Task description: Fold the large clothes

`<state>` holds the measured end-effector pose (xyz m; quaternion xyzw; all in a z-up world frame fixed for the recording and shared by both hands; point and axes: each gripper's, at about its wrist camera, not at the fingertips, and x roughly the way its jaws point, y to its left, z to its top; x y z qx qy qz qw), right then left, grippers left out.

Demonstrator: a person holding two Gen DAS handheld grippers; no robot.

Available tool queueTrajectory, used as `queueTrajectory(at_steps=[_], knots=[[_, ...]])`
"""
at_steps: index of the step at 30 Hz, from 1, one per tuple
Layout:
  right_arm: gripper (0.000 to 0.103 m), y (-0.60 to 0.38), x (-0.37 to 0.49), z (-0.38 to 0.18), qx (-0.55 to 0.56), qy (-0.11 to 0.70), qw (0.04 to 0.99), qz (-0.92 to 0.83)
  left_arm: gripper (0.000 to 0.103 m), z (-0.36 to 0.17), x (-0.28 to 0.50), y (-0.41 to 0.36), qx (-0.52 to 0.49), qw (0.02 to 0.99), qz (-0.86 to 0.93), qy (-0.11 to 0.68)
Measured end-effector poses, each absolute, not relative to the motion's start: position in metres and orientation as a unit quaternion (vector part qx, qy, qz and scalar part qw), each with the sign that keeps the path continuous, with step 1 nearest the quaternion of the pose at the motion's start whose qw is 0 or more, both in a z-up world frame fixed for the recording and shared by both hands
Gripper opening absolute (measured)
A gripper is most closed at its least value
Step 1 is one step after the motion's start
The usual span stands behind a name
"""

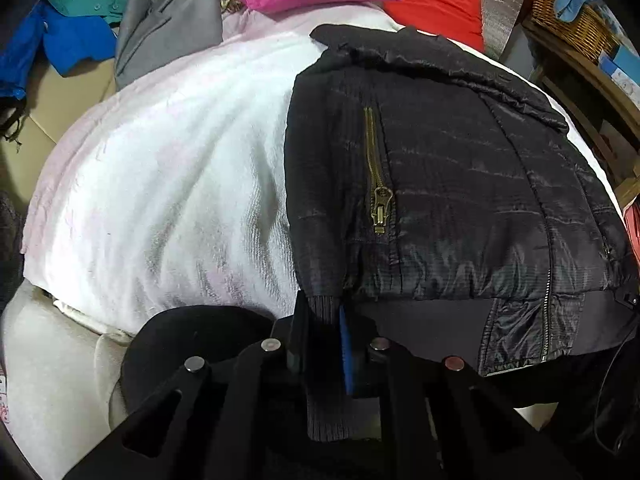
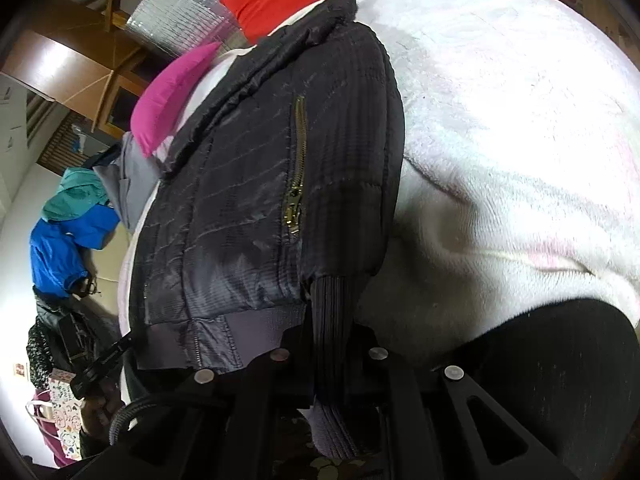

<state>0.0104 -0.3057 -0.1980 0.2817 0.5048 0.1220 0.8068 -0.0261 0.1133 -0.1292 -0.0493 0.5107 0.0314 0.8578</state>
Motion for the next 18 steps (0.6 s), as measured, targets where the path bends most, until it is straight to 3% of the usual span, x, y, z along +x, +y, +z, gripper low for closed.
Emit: queueTrajectory(at_steps=[18], knots=[[0.009, -0.318, -0.002, -0.164, 0.295, 0.468, 0.815, 0.170, 0.012, -0.093, -0.048, 0.123, -0.071, 0.875, 0.015, 0.478]])
